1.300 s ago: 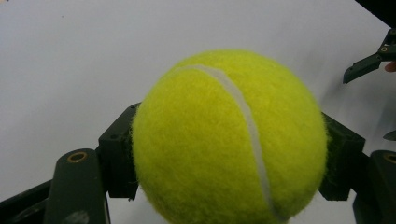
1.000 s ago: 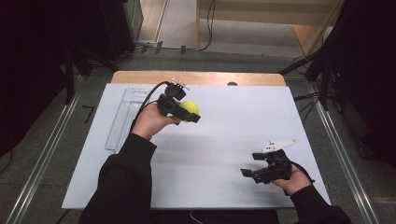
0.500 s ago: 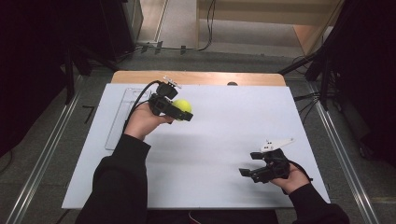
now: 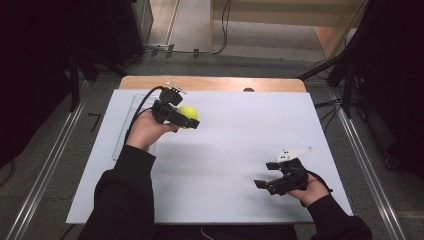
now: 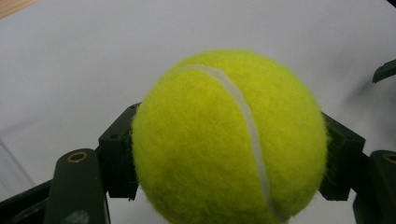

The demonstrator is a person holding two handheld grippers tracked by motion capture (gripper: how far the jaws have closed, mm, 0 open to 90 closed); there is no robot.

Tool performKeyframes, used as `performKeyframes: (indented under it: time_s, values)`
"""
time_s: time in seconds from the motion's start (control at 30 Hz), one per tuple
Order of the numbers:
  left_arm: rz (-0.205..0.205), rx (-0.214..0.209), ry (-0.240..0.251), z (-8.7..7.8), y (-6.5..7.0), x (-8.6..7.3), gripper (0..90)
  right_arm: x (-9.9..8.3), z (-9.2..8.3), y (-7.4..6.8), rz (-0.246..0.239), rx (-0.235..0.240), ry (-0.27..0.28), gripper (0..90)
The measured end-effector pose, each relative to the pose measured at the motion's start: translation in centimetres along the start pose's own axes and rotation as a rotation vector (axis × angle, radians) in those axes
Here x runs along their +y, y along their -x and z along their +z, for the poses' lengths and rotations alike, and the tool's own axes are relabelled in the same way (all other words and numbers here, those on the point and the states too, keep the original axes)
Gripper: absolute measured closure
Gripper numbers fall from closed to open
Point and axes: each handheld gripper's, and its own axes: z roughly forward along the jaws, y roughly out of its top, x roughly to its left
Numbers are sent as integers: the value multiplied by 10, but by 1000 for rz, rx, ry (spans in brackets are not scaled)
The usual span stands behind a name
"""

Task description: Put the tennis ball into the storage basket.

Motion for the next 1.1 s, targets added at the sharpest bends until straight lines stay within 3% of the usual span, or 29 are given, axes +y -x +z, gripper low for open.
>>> performKeyframes:
  time_s: [0.17, 0.67, 1.1]
  values:
    - [-8, -11, 14, -5, -5, -3, 266, 1, 1, 0, -5, 3, -1, 148]
    - [-59, 16, 16, -13, -21, -12, 266, 2, 2, -1, -4, 4, -4, 148]
    - [-101, 85, 16, -23, -35, -20, 266, 2, 2, 0, -5, 5, -1, 148]
